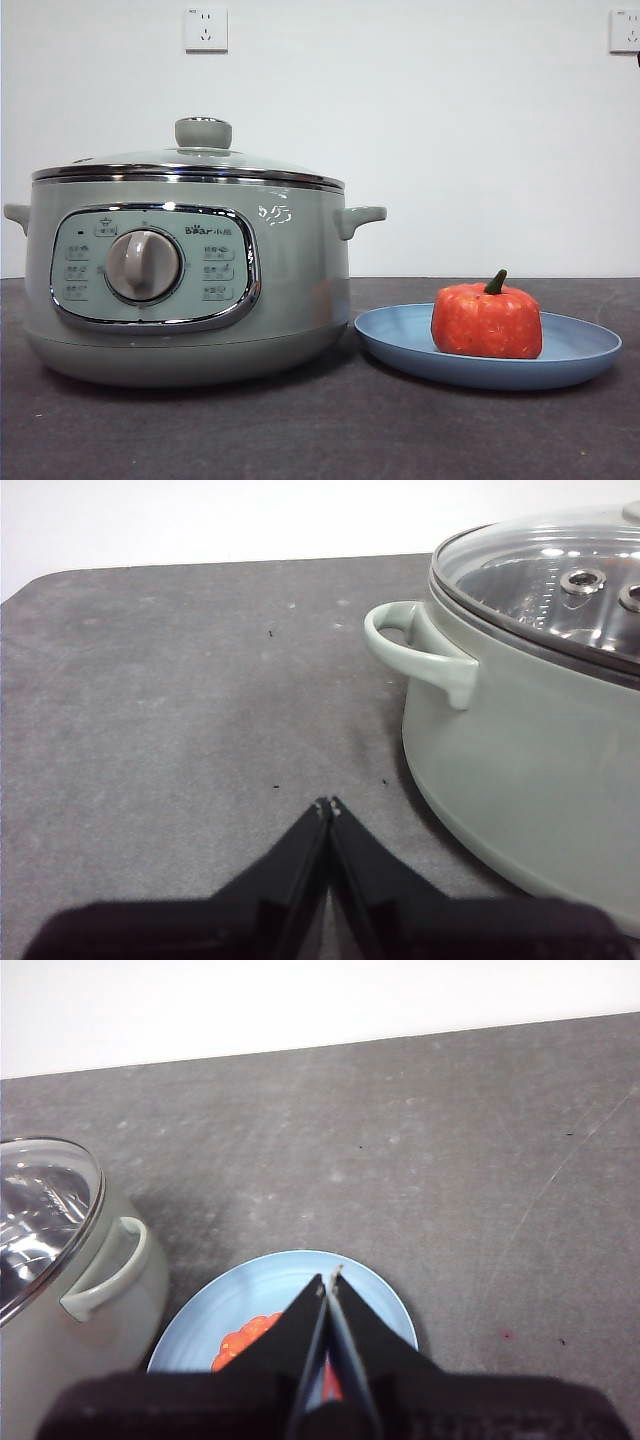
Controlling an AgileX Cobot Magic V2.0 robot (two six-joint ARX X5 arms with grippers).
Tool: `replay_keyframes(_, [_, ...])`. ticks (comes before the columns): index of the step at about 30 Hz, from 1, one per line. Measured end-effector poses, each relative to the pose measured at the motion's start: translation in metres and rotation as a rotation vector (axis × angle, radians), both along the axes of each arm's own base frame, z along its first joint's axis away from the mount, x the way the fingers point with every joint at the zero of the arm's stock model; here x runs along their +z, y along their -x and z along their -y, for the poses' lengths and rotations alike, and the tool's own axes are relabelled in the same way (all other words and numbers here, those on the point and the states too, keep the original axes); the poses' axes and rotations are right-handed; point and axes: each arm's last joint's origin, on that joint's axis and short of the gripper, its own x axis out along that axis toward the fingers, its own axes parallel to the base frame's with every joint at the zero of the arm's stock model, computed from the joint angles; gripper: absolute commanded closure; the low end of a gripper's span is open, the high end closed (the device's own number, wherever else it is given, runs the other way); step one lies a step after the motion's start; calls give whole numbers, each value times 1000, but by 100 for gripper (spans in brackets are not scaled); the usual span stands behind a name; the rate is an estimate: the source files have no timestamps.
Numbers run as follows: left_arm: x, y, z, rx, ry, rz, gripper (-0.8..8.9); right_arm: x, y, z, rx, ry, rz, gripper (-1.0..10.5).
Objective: Take the pumpkin out from the steamer,put the pumpkin in the blue plate,close the lid
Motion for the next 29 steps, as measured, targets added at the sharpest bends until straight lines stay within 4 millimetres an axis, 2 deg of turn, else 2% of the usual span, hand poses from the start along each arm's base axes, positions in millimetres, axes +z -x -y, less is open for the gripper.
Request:
replay_keyframes(19, [0, 0, 0, 0, 0, 0, 817, 0, 0, 0, 0, 1, -1, 963])
replay_keyframes(23, [0, 0, 0, 0, 0, 0, 817, -1, 3, 4, 1, 69, 20, 963])
replay_keyframes(26, [0, 0, 0, 0, 0, 0, 817, -11, 6, 15, -32, 114, 90, 963])
replay_keyframes(29, [0, 0, 0, 0, 0, 0, 817, -37, 8, 26, -11, 97, 145, 963])
